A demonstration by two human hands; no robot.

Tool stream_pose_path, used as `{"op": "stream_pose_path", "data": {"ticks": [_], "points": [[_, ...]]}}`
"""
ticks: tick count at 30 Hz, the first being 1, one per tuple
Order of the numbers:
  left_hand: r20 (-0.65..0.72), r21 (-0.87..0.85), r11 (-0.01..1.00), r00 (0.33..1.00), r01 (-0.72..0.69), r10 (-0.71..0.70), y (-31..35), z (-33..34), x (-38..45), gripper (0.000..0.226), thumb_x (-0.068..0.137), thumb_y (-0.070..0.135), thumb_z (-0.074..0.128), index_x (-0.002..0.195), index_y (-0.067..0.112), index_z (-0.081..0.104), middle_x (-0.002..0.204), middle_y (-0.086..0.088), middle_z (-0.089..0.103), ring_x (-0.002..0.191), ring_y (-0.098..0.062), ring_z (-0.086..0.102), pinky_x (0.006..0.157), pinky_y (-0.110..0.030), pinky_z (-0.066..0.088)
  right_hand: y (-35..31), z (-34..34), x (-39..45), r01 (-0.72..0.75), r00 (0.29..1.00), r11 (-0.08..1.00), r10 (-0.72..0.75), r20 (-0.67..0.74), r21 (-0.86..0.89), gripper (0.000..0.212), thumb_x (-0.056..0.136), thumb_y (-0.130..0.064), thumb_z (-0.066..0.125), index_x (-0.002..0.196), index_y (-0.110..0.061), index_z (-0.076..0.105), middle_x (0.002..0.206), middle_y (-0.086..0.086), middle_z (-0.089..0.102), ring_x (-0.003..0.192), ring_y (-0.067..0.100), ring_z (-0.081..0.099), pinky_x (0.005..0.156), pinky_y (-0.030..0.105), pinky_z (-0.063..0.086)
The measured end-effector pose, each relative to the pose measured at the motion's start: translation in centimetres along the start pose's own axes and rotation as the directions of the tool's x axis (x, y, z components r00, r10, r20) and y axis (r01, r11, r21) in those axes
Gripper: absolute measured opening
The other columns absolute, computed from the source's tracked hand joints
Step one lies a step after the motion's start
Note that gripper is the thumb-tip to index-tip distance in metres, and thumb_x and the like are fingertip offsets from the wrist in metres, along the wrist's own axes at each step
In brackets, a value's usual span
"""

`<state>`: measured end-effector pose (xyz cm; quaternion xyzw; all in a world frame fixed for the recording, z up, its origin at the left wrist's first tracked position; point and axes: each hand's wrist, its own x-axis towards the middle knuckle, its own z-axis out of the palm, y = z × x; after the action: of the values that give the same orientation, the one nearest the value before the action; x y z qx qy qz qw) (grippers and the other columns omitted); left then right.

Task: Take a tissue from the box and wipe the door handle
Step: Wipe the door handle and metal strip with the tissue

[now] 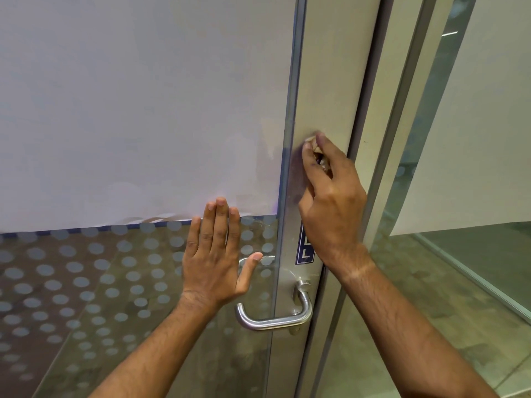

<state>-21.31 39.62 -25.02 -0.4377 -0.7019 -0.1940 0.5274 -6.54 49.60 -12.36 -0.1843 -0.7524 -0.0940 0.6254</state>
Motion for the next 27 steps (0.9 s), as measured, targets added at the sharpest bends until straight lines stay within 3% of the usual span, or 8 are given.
{"op": "stream_pose_path", "data": {"ticks": [3,7,11,16,22,27], "points": [[0.008,0.005,1.0,1.0,0.004,-0.004,0.0,-0.1,0.0,0.094,0.093,0.06,0.037,0.157,0.004,-0.003,0.166,-0.014,-0.015,0.155,-0.028,-0.01,0.125,-0.043,-0.007,0.4,0.1,-0.2,0.056,0.998,0.998,-0.055,-0.029,0.028,0.04,0.081,0.017,0.059,0.119,0.005,0.065,0.124,0.023,0.063,0.113,0.036,0.062,0.097,0.04,0.052],[0.01,0.001,1.0,1.0,0.003,-0.003,0.0,-0.2,0.1,0.095,0.093,0.061,0.037,0.157,0.003,-0.004,0.165,-0.013,-0.016,0.154,-0.028,-0.011,0.125,-0.043,-0.007,0.7,0.1,-0.3,0.073,0.997,0.997,-0.072,-0.039,0.031,0.044,0.08,0.017,0.057,0.121,0.004,0.063,0.122,0.02,0.065,0.11,0.032,0.064,0.096,0.038,0.053],[0.011,-0.025,1.0,1.0,0.005,-0.005,0.1,-0.2,0.0,0.096,0.092,0.06,0.039,0.157,0.004,-0.004,0.165,-0.013,-0.017,0.154,-0.028,-0.011,0.125,-0.043,-0.006,0.7,0.3,-0.5,0.105,0.993,0.994,-0.105,-0.053,-0.011,0.029,0.092,0.002,0.051,0.116,0.002,0.068,0.115,0.018,0.069,0.102,0.031,0.068,0.091,0.034,0.055],[0.014,-0.022,1.0,1.0,0.004,-0.004,0.1,-0.1,0.0,0.094,0.093,0.061,0.036,0.157,0.005,-0.006,0.165,-0.013,-0.018,0.154,-0.028,-0.012,0.125,-0.044,-0.006,1.0,0.2,-0.9,0.144,0.988,0.989,-0.142,-0.059,0.029,0.042,0.103,-0.01,0.03,0.113,0.003,0.069,0.113,0.018,0.069,0.103,0.032,0.067,0.09,0.036,0.055],[0.013,-0.026,1.0,1.0,0.005,-0.005,0.1,-0.2,0.0,0.094,0.093,0.06,0.037,0.157,0.005,-0.006,0.165,-0.012,-0.018,0.154,-0.027,-0.012,0.125,-0.044,-0.006,1.1,0.1,-3.7,0.193,0.979,0.979,-0.197,0.054,0.068,0.05,0.103,-0.013,0.024,0.111,0.004,0.07,0.114,0.019,0.069,0.109,0.032,0.065,0.095,0.038,0.053],[0.023,-0.034,0.999,1.0,0.007,-0.006,0.0,-0.1,-0.1,0.094,0.093,0.06,0.037,0.157,0.005,-0.004,0.165,-0.013,-0.016,0.154,-0.028,-0.011,0.125,-0.044,-0.005,1.4,0.1,-4.7,0.217,0.971,0.975,-0.221,0.091,0.05,0.046,0.103,-0.012,0.028,0.107,0.004,0.072,0.111,0.017,0.07,0.105,0.031,0.067,0.091,0.038,0.056]]}}
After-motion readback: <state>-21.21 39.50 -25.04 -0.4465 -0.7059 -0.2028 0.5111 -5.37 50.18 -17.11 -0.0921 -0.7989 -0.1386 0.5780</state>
